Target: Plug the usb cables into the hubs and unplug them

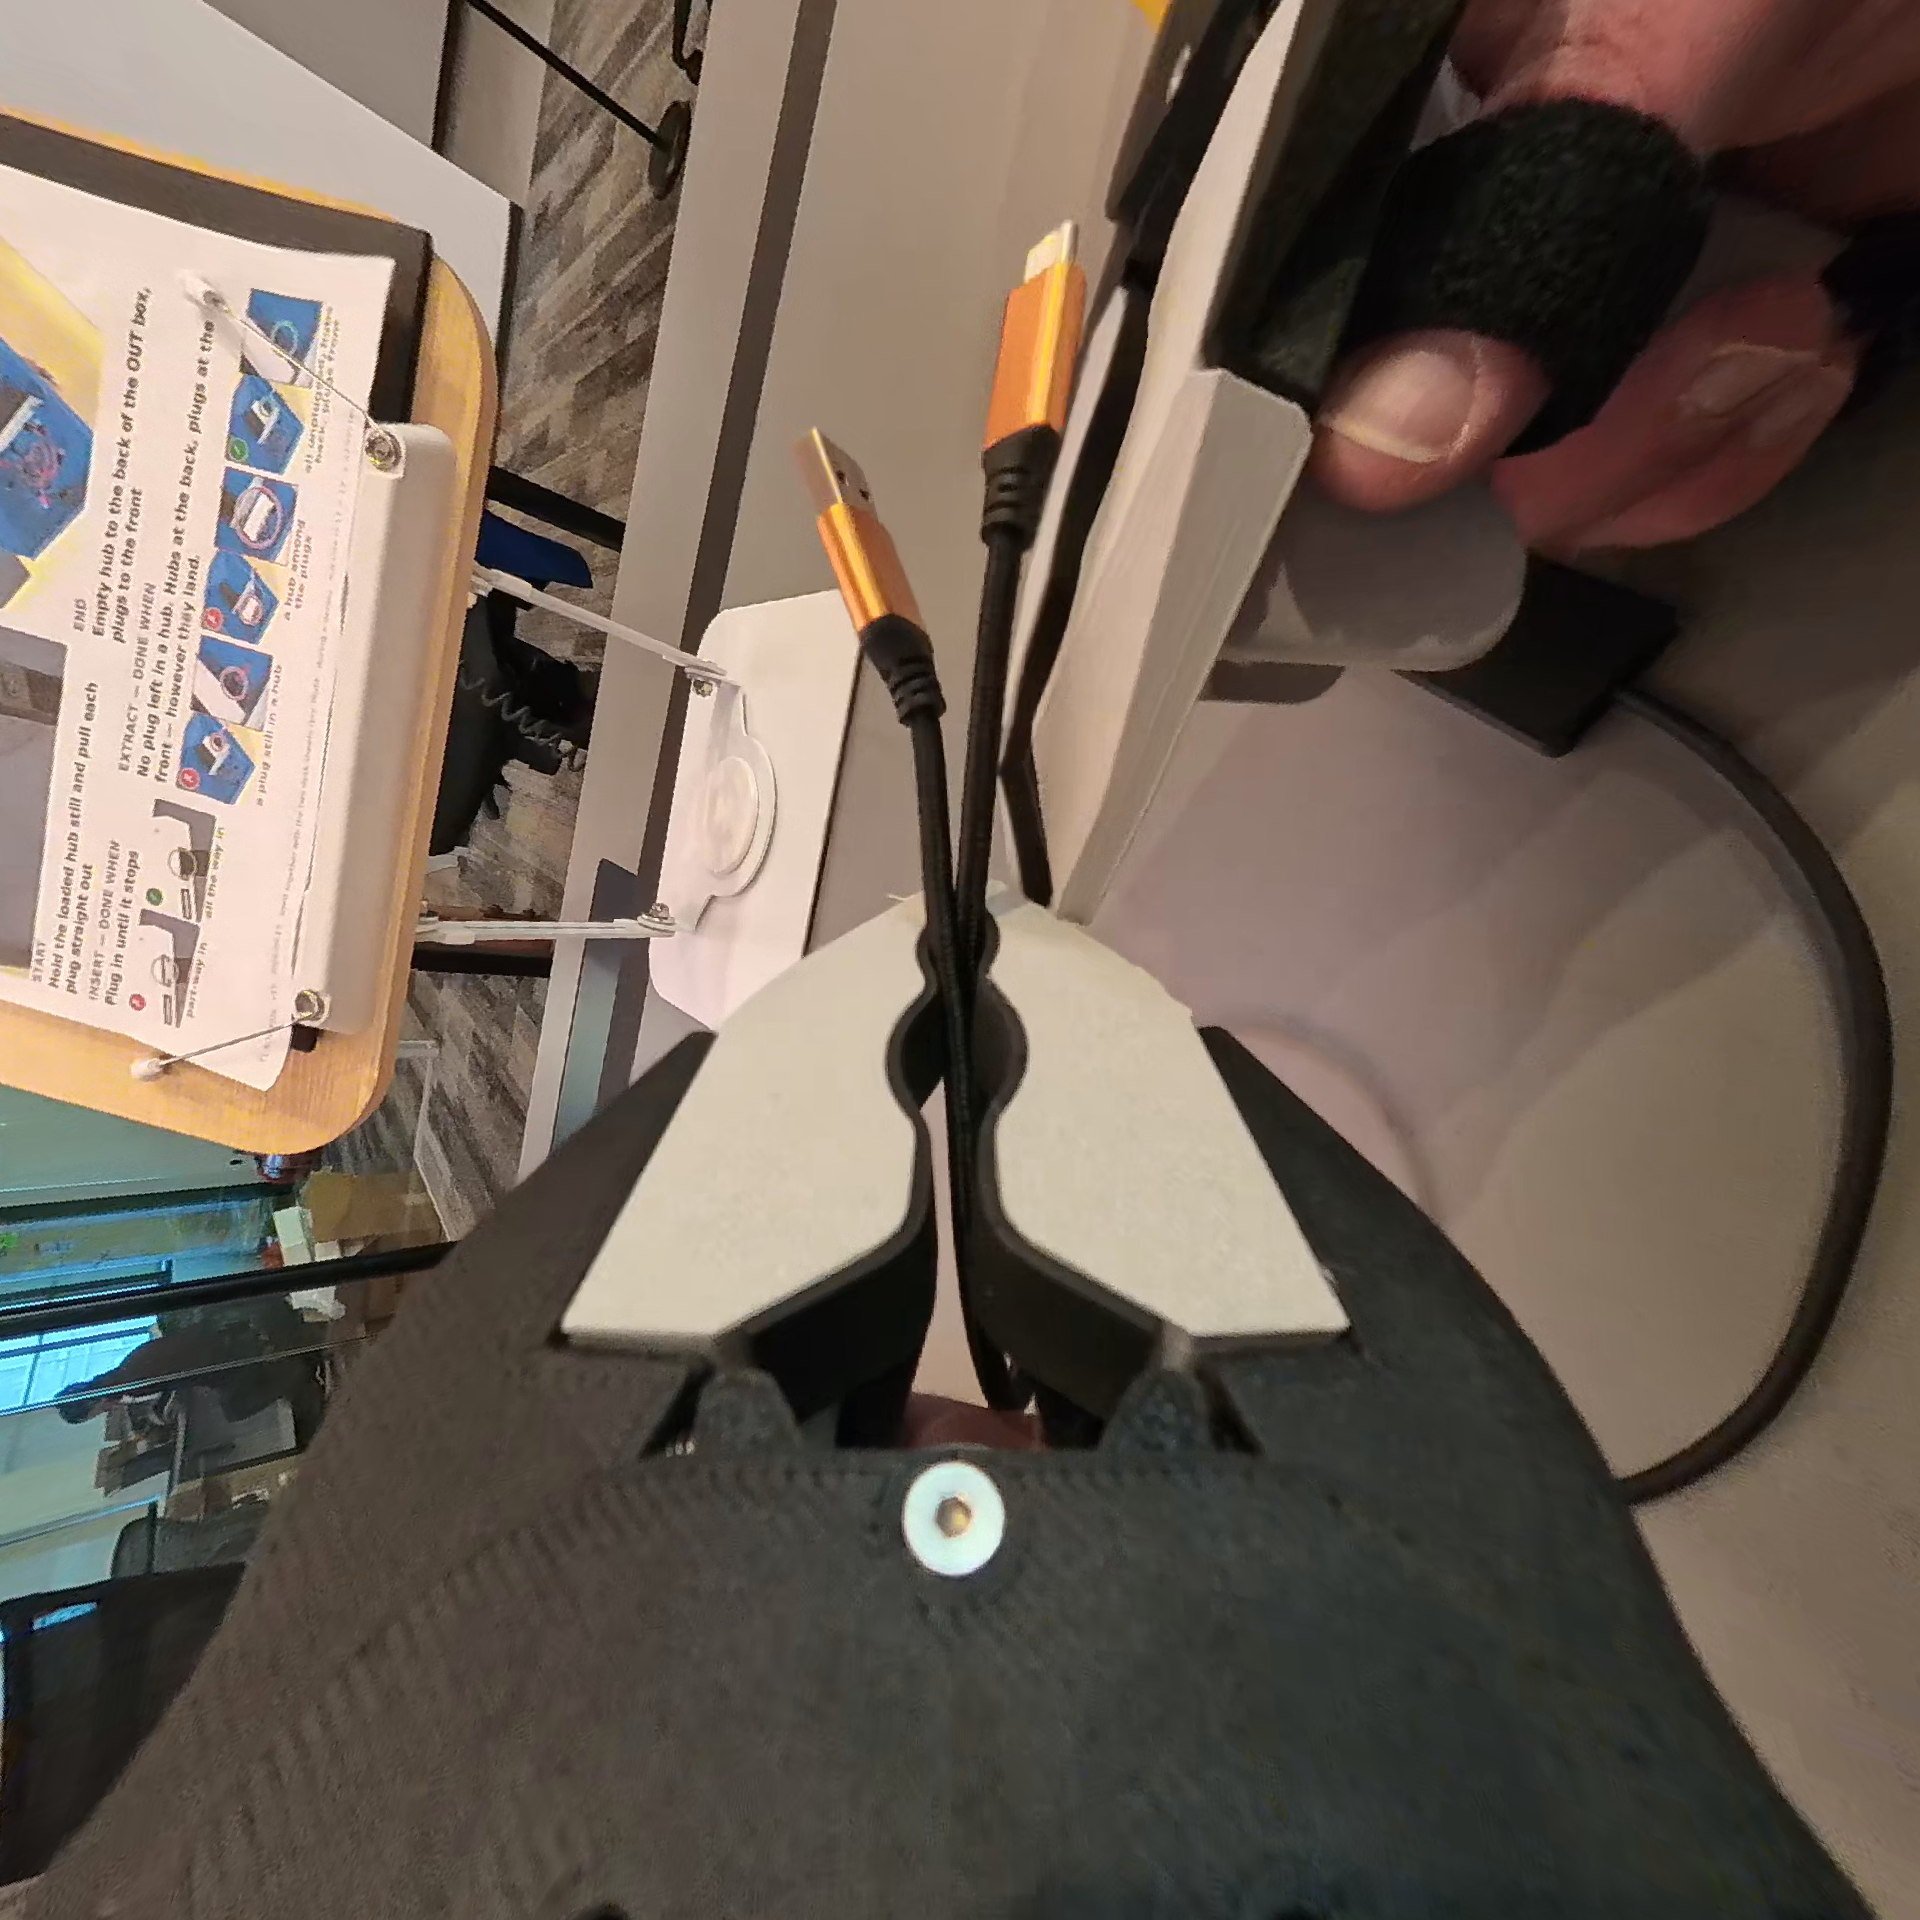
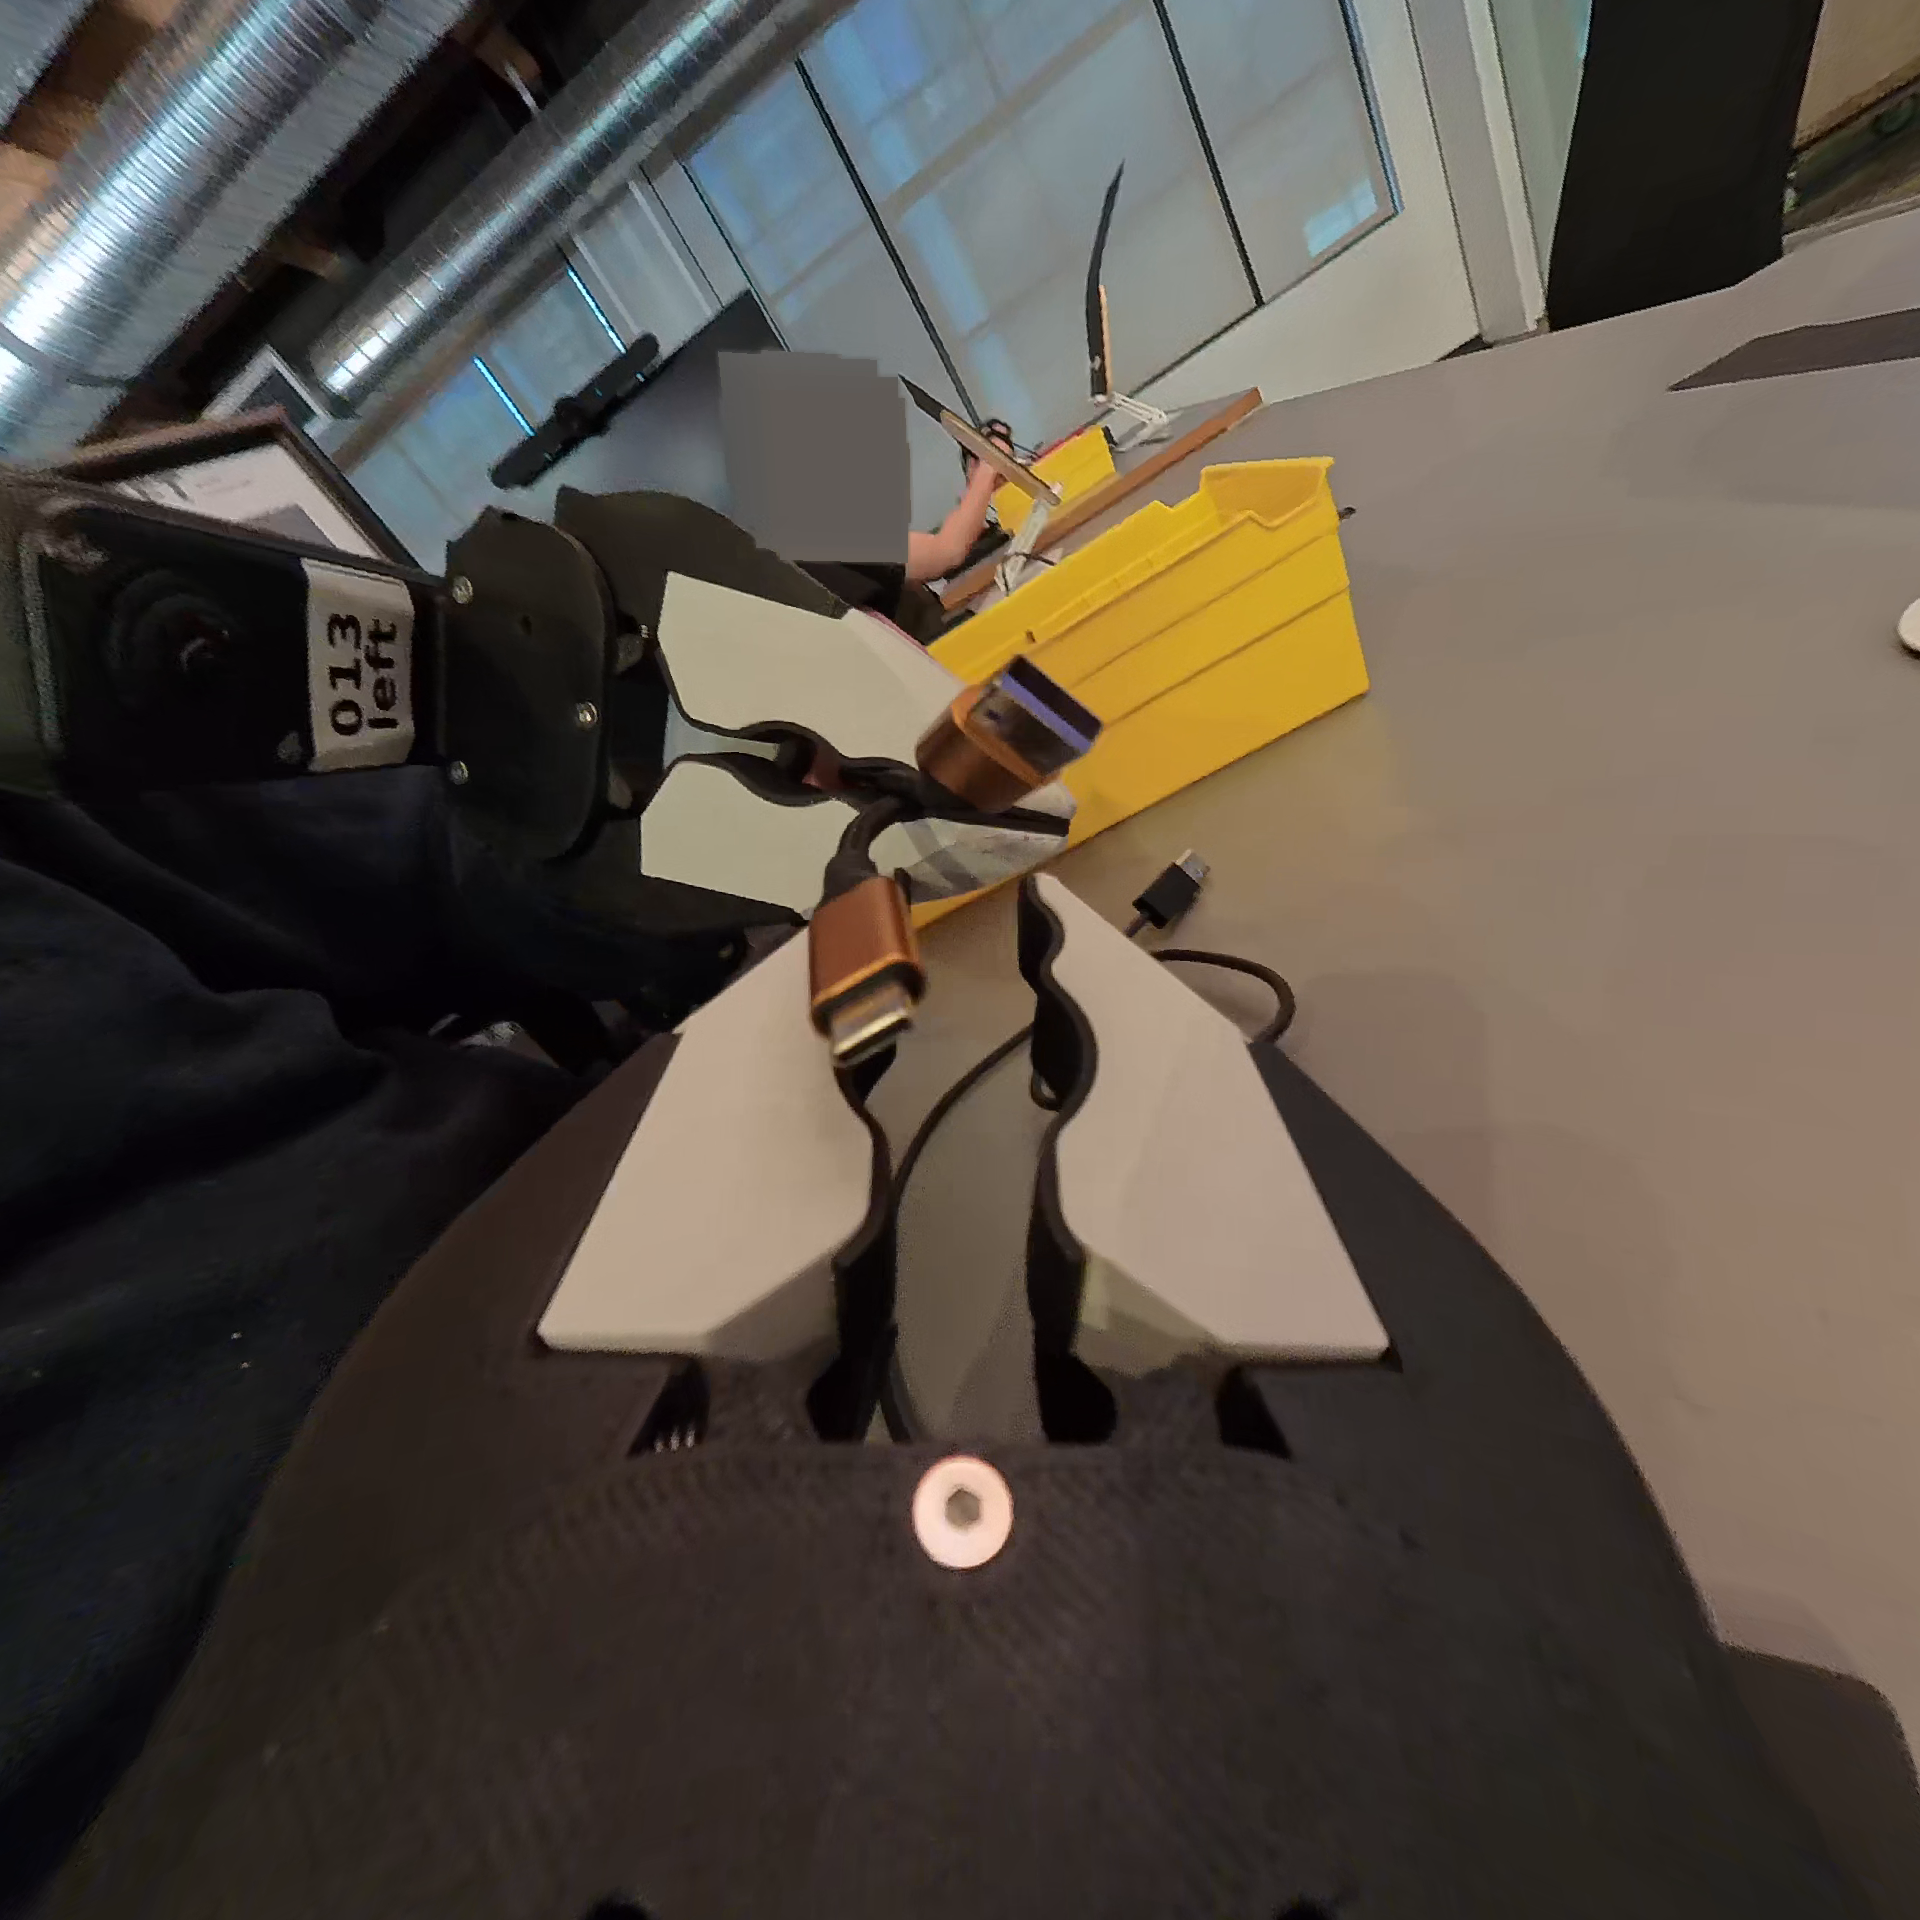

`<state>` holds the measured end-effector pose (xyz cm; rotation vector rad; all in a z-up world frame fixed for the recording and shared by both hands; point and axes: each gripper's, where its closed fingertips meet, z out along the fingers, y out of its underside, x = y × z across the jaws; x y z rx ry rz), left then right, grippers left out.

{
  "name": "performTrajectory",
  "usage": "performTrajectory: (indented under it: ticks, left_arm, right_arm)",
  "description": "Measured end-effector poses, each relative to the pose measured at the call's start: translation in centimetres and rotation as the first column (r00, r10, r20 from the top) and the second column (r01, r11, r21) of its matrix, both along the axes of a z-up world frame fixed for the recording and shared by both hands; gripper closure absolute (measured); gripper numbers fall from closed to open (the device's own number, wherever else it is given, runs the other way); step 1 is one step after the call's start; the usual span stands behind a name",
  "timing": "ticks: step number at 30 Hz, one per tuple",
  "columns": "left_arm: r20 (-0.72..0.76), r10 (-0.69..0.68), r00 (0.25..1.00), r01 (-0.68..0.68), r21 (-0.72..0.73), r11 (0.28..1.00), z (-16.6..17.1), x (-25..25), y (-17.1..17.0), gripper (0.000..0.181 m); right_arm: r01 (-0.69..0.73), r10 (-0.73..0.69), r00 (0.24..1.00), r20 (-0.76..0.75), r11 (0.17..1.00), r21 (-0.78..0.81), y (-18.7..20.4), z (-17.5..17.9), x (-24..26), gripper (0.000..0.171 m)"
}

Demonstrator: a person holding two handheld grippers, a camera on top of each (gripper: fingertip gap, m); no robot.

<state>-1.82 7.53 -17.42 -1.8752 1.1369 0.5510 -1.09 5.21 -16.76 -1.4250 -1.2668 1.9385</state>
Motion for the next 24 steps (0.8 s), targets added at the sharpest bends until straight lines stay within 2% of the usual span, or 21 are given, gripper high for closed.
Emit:
performTrajectory:
  ticks: [8, 15, 24]
  left_arm:
    - [0.048, 0.036, 0.998, -0.034, -0.032, 0.999, -1.3, -0.8, -0.4, 0.181]
    - [0.119, 0.072, 0.99, -0.062, -0.081, 0.995, -2.7, -1.5, -0.6, 0.181]
    - [0.198, 0.126, 0.972, -0.094, -0.163, 0.982, -4.8, -2.2, -0.8, 0.181]
  right_arm:
    - [0.101, -0.106, 0.993, 0.053, 0.991, 0.084, 1.9, -0.9, 0.5, 0.147]
    - [0.197, -0.223, 0.969, 0.102, 0.955, 0.222, 3.0, -2.0, 0.7, 0.141]
    - [0.231, -0.295, 0.948, 0.115, 0.892, 0.389, 3.5, -3.6, 0.1, 0.135]
